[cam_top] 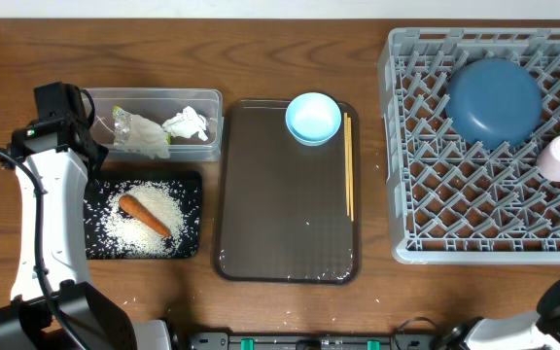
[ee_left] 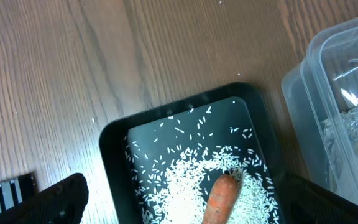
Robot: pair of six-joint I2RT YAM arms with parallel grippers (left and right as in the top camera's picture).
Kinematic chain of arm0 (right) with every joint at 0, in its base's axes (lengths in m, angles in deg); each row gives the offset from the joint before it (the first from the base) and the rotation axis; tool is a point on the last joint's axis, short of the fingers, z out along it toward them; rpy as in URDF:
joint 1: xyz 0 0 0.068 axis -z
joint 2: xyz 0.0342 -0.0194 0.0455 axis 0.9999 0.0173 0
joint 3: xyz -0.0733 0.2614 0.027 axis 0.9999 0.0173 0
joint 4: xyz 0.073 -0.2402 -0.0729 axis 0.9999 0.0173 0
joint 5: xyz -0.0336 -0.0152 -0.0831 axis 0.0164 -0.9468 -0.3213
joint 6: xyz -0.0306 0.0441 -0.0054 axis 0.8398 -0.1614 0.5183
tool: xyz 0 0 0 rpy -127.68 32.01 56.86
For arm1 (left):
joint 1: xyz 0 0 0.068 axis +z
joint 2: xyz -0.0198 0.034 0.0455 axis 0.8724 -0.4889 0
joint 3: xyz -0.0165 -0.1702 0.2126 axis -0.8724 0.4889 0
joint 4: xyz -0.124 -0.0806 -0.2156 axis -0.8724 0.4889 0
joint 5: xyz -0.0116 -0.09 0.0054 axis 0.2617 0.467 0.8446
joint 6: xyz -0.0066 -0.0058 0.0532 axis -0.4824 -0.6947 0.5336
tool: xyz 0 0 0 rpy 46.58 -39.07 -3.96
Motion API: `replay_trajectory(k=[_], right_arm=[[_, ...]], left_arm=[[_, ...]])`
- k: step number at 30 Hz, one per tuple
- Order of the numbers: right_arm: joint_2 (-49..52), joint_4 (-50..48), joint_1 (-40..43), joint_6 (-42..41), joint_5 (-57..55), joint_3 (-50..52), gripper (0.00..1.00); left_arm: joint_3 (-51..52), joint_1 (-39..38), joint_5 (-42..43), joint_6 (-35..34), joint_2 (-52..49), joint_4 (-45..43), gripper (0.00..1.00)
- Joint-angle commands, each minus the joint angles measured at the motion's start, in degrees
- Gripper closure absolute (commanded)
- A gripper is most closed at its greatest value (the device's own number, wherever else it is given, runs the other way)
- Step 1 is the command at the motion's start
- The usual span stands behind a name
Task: Sort waste into correct bins and load items into the dishwasher rack
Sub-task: 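Lower the white cup into the rack beside the pink cup and release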
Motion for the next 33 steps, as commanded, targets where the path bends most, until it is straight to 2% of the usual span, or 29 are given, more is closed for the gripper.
replay_trajectory(k=[1,6,13,33], right_arm=[[-1.66,0.66,3.23,-1.77,2.36,-0.42,0.74],[-1.42,0.79,4.94,-1.70,6.03,-0.39,0.90],[0.90,1.01,4.31,0.42,5.97,-0.35,0.99],[7.69,-2.27,4.04,1.51,5.46,-0.35,0.92]], left_arm=[[0.13,0.15,-0.31,-0.35,0.20,0.15,0.01],[0.13,0.15,-0.31,-0.35,0.20,0.15,0.01],[0.13,0.15,-0.31,-0.35,0.17,0.15,0.01],[0.13,0.15,-0.31,-0.35,0.20,0.15,0.01]])
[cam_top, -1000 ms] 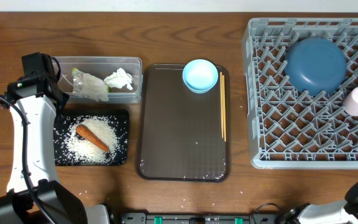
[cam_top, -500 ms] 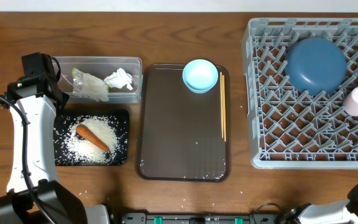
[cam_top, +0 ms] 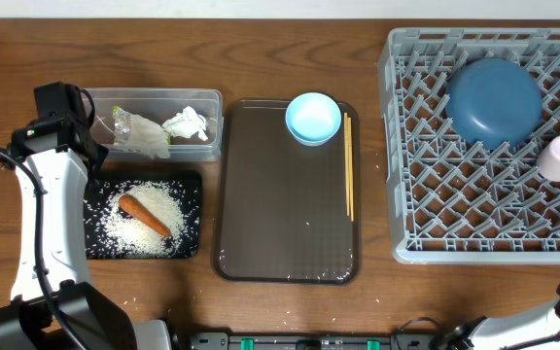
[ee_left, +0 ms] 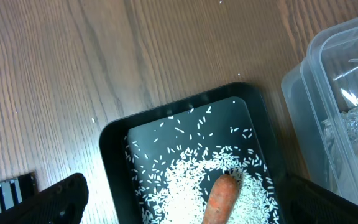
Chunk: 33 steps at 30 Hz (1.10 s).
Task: Sort waste into correct bins and load items into the dishwasher rack
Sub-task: 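Lower the white cup into the rack beside the pink cup and release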
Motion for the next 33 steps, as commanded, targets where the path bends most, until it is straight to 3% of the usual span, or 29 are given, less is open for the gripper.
replay_trajectory(k=[1,9,20,33], right_arm=[[0.39,-0.74,-0.50,0.72,-0.26,-0.35,0.93],[0.39,-2.71,-0.94,4.15,8.55,-0.35,0.91],[0.39,-1.90,-1.97,4.59,9.03,-0.35,0.90],[-1.57,-4.68,-2.03,5.86,27.45,-0.46,0.92]], left_arm=[[0.13,0.15,-0.31,-0.35,0.20,0.15,0.01],[0.13,0.15,-0.31,-0.35,0.20,0.15,0.01],[0.13,0.15,-0.31,-0.35,0.20,0.15,0.01],[0.13,0.15,-0.31,-0.35,0.20,0.15,0.01]])
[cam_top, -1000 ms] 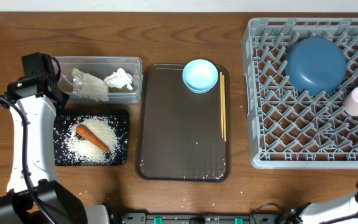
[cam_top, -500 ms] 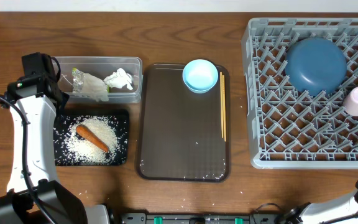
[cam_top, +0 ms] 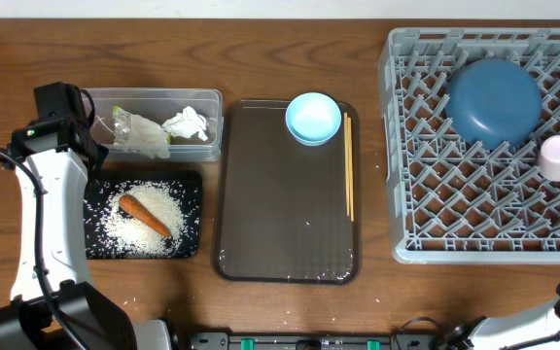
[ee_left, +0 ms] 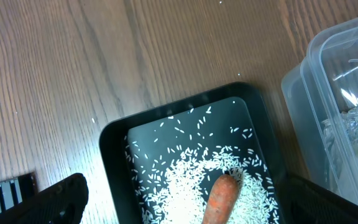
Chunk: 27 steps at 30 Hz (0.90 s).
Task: Sort waste into correct bins and load items into the dishwasher rack
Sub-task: 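Lower the white cup into the rack beside the pink cup and release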
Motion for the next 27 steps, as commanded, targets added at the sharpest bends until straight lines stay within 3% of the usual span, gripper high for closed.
replay_trajectory(k=[1,23,27], right_arm=[[-1.66,1.18,-1.60,1.29,12.63,-0.02,0.91],[-4.26,-0.66,-6.54,2.64,14.34,-0.04,0.91],[-4.74,-0.68,-7.52,4.98,12.83,-0.04,0.97]], left_arm=[[0.13,0.15,-0.31,-0.35,0.20,0.15,0.01],[0.13,0.15,-0.31,-0.35,0.20,0.15,0.01],[0.13,0.15,-0.28,-0.35,0.20,0.15,0.01]])
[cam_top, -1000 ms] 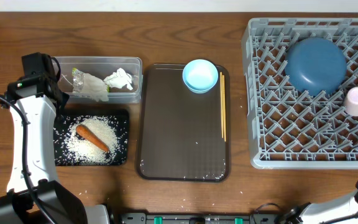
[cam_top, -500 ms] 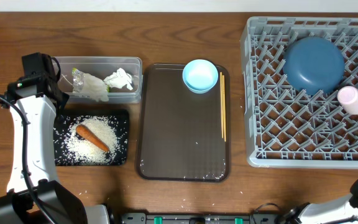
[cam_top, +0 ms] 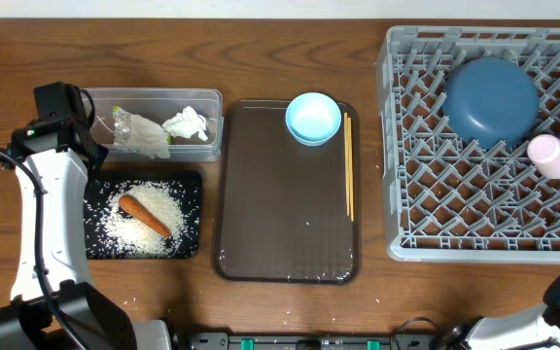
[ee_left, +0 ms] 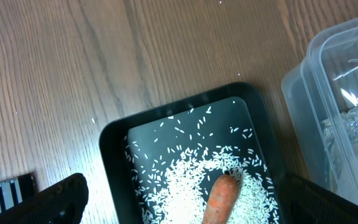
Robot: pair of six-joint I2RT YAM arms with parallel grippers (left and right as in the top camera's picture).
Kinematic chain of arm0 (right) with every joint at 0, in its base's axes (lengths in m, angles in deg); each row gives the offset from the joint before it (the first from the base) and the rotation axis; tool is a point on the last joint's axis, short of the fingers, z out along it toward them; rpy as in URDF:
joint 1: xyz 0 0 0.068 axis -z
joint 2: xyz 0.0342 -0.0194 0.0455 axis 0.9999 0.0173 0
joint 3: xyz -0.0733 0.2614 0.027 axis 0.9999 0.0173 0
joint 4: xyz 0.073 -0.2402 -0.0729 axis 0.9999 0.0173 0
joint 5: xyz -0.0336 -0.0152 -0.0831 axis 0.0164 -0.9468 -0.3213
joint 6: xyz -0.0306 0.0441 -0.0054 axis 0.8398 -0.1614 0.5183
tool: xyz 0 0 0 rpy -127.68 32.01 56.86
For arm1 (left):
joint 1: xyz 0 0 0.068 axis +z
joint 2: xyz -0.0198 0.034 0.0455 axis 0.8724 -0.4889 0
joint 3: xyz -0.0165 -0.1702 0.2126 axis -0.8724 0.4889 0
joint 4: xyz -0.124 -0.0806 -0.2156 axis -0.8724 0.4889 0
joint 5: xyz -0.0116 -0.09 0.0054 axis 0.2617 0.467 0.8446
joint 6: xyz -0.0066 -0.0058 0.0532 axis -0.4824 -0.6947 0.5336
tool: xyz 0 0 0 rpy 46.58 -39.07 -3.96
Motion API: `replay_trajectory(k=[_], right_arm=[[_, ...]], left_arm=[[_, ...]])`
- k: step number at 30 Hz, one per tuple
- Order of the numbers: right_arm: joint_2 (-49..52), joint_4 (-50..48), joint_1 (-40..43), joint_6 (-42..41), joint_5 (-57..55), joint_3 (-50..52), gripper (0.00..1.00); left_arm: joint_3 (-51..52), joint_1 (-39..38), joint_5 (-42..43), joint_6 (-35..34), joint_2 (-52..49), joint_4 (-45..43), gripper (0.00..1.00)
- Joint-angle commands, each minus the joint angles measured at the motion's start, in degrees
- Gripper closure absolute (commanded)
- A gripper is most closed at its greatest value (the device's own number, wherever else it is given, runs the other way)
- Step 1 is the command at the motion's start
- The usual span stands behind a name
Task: Sort waste into correct bins and load items into the dishwasher rack
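Observation:
A light blue bowl (cam_top: pixel 313 118) and a pair of chopsticks (cam_top: pixel 348 165) lie on the brown serving tray (cam_top: pixel 285 224). The grey dishwasher rack (cam_top: pixel 406 194) holds a dark blue bowl (cam_top: pixel 491 100), a pink cup (cam_top: pixel 545 156) and a light blue cup. A carrot (ee_left: pixel 221 198) lies on rice in the black tray (ee_left: pixel 114 143). My left gripper (ee_left: pixel 188 204) hangs open above that tray's end, its fingers wide apart with nothing between them. The right gripper is out of view.
A clear plastic bin (cam_top: pixel 212 97) behind the black tray holds a crumpled wrapper (cam_top: pixel 142 133) and a tissue (cam_top: pixel 187 123). A few rice grains are scattered on the wooden table by the black tray. Part of the right arm shows at the bottom right corner.
The rack sits slightly shifted and the pink and light blue cups lie a little further left and up in it. The left arm has not moved.
At every earlier moment my left gripper hung open over the black tray, unchanged. The bowl and chopsticks stayed on the serving tray. The right arm's visible part at the bottom right changed shape between moments, and now the rack and its cups have shifted a little.

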Motion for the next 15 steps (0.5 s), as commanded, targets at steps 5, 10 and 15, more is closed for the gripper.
replay_trajectory(k=[5,10,15], right_arm=[[-1.49,2.08,-5.01,4.11,-8.15,0.31,0.98],[-1.49,2.23,-8.15,4.92,-13.00,0.31,0.98],[-1.49,2.19,-11.04,5.90,-19.54,0.31,0.96]], left_arm=[[0.13,0.15,-0.31,-0.35,0.20,0.15,0.01],[0.13,0.15,-0.31,-0.35,0.20,0.15,0.01],[0.13,0.15,-0.28,-0.35,0.20,0.15,0.01]])
